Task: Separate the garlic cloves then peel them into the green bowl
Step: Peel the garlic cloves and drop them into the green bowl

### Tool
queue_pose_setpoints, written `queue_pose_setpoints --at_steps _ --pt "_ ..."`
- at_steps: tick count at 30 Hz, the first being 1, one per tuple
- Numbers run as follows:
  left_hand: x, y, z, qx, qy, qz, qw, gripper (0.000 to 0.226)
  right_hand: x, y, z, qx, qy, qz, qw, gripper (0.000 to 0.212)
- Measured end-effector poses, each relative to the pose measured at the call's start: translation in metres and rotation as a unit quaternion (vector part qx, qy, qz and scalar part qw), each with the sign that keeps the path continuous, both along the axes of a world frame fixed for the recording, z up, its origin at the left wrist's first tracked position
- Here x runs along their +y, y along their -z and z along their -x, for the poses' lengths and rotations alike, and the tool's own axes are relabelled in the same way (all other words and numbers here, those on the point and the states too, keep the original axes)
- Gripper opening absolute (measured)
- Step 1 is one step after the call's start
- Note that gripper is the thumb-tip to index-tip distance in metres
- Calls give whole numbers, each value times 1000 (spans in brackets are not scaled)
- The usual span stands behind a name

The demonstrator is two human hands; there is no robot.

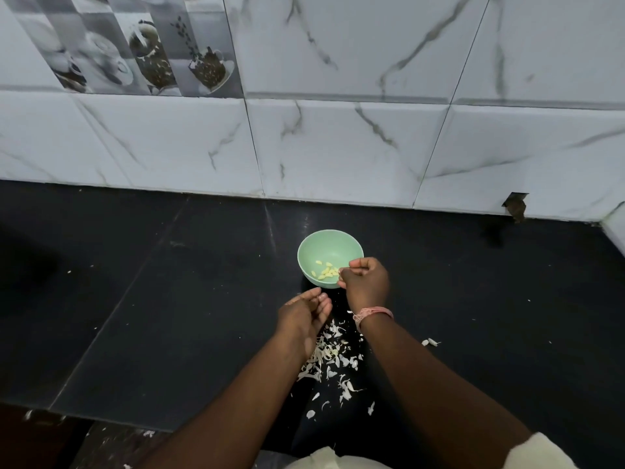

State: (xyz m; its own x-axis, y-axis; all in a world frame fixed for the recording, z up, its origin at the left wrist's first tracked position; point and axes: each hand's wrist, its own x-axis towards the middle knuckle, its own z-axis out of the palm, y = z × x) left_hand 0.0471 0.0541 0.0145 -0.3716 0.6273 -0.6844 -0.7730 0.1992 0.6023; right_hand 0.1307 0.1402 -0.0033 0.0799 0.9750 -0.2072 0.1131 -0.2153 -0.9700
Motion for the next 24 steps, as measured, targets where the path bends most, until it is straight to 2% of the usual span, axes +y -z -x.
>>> queue_pose_setpoints --at_steps 3,5,8,10,12,15,18,20,22,24 --pt "-3 -4 0 1 -2 5 1000 34 -10 -10 -4 41 7 -1 999 16" --pt "-6 -3 -2 -8 -2 9 1000 37 -29 -15 -8 4 -8 -37 999 22" --pt "-15 -2 -7 -41 44 24 998 20 -77 -6 -14 -67 -117 -92 987 36" --pt "-19 -5 -8 -81 102 18 991 43 -110 6 -17 -127 -215 -162 955 39" --pt "-24 -13 -8 -101 121 -12 987 57 -122 26 -22 -211 -260 -211 918 53" --pt "-33 -17 -3 -44 88 -33 995 59 -117 36 -38 -323 -200 -171 909 63" --pt "-37 -20 -1 -11 95 -28 995 53 -119 30 -48 -308 -132 -200 921 55" --pt "-40 -21 -9 -17 164 9 986 56 -129 20 -41 -272 -146 -209 928 57" --pt "-43 -22 -20 -53 227 0 972 64 -138 16 -28 -251 -173 -185 934 60" --pt "-45 -22 -30 -66 240 -17 968 63 -140 23 -28 -299 -176 -170 922 64"
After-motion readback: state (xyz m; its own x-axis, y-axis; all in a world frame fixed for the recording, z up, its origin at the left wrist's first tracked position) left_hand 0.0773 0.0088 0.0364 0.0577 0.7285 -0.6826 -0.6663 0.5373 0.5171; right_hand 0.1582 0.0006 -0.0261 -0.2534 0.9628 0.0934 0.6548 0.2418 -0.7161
